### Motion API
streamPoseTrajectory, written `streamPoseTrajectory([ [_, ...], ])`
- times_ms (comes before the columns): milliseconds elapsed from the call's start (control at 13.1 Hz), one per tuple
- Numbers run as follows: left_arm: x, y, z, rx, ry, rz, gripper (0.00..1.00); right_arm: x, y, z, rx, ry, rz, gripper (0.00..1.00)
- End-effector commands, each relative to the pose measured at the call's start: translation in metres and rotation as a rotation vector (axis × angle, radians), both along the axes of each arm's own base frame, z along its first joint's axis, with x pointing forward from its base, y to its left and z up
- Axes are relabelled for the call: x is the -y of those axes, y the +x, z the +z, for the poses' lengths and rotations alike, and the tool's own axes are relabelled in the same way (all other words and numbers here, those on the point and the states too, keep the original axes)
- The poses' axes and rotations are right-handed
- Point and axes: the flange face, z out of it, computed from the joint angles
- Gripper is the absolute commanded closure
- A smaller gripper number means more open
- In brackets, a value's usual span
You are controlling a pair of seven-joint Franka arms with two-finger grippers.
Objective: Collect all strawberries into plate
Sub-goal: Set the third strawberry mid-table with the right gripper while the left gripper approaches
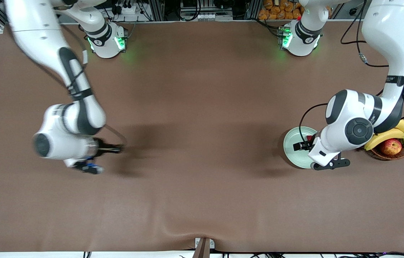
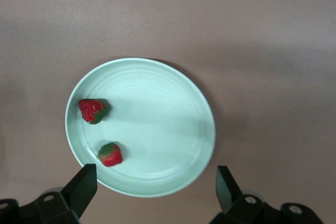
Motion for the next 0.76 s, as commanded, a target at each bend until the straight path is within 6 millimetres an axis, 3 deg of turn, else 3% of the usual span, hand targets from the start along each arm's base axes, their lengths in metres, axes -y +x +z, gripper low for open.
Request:
streamPoseTrajectory([
  [0, 0.024, -0.002, 0.030, -0.032, -0.033, -0.001, 0.00, -0.089, -0.011, 0.003, -0.044, 0.126, -0.135, 1.00],
  [229, 0.040, -0.006, 0.034, -0.063, -0.100, 0.090, 0.00, -0.171, -0.035, -0.015, -0.020, 0.250, -0.284, 1.00],
  [382, 0.068, -0.014, 0.027, -0.082, -0.093, 0.122, 0.00, -0.223, -0.053, -0.036, 0.061, 0.263, -0.328, 1.00],
  [611, 0.120, -0.031, -0.003, -0.116, -0.054, 0.195, 0.00, -0.272, -0.068, -0.054, 0.076, 0.285, -0.418, 1.00],
  [688, 0.129, -0.032, -0.010, -0.110, -0.057, 0.212, 0.00, -0.284, -0.068, -0.055, 0.069, 0.290, -0.468, 0.91],
])
